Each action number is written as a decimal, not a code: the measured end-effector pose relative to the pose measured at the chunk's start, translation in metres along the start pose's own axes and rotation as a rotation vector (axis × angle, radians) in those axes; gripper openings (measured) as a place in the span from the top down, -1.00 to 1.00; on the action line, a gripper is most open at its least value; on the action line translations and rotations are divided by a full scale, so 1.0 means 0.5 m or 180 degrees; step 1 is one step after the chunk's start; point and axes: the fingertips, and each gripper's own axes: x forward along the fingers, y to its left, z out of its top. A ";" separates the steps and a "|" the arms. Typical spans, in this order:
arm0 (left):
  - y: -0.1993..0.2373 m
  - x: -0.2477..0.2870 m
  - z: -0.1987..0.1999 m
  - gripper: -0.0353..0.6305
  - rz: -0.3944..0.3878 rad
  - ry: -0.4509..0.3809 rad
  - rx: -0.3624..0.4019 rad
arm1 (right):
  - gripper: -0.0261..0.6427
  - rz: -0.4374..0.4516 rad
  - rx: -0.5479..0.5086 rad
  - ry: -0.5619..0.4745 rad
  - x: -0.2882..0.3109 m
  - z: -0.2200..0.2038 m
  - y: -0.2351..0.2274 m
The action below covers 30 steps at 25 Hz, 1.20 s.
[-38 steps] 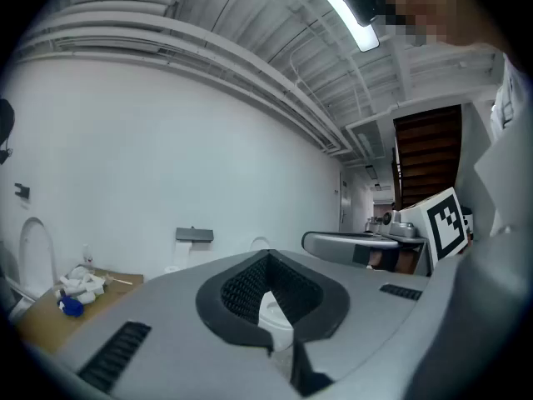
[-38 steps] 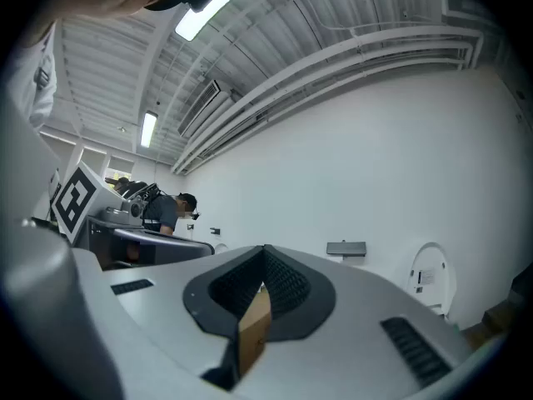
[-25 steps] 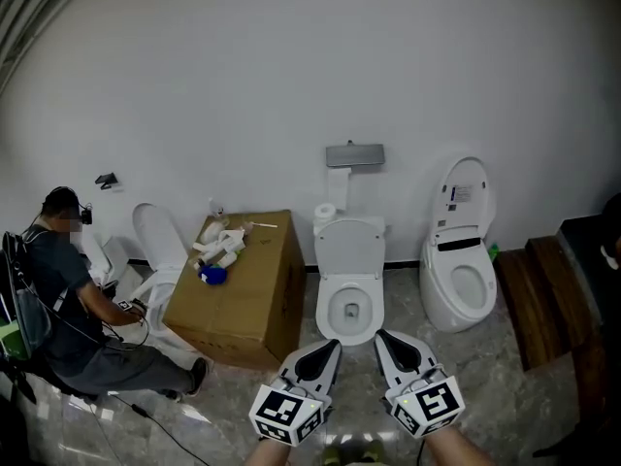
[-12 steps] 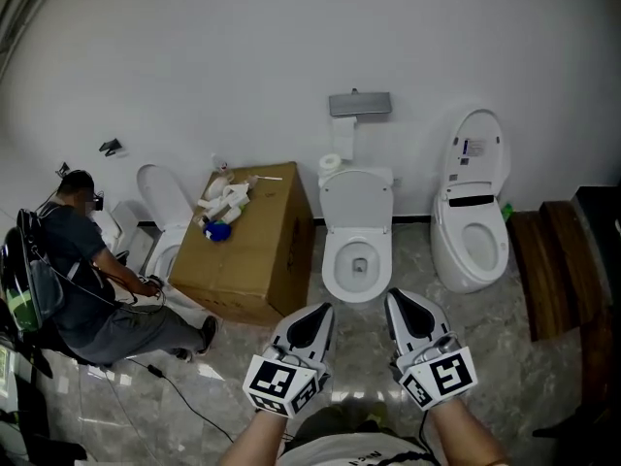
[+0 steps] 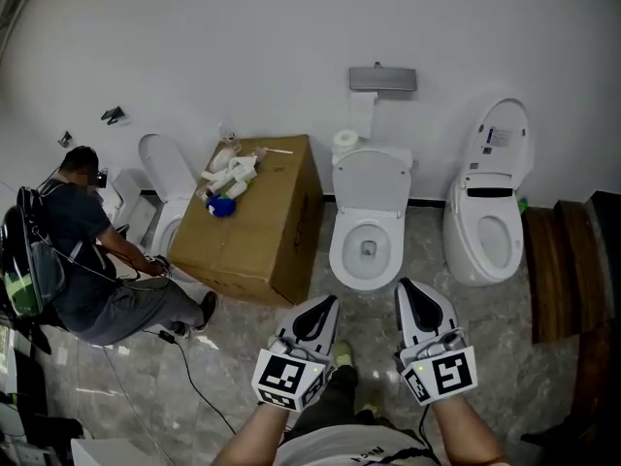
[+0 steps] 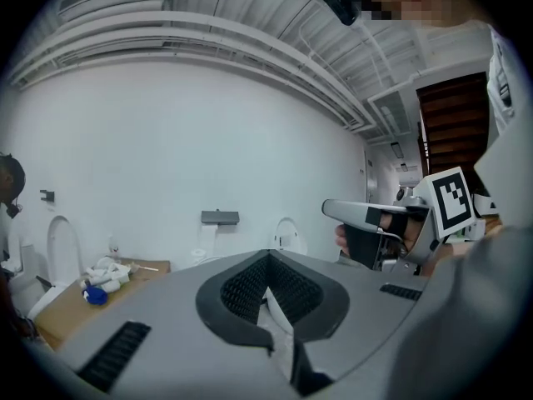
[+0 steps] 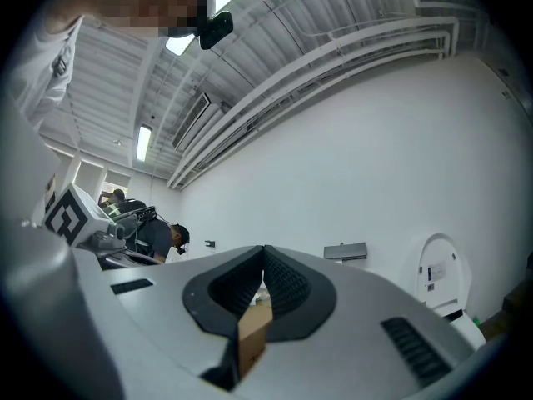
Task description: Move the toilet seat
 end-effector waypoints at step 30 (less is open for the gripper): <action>0.493 0.551 -0.561 0.87 0.0156 0.0729 -0.0291 | 0.88 -0.0116 -0.0177 0.0562 0.566 -0.553 -0.215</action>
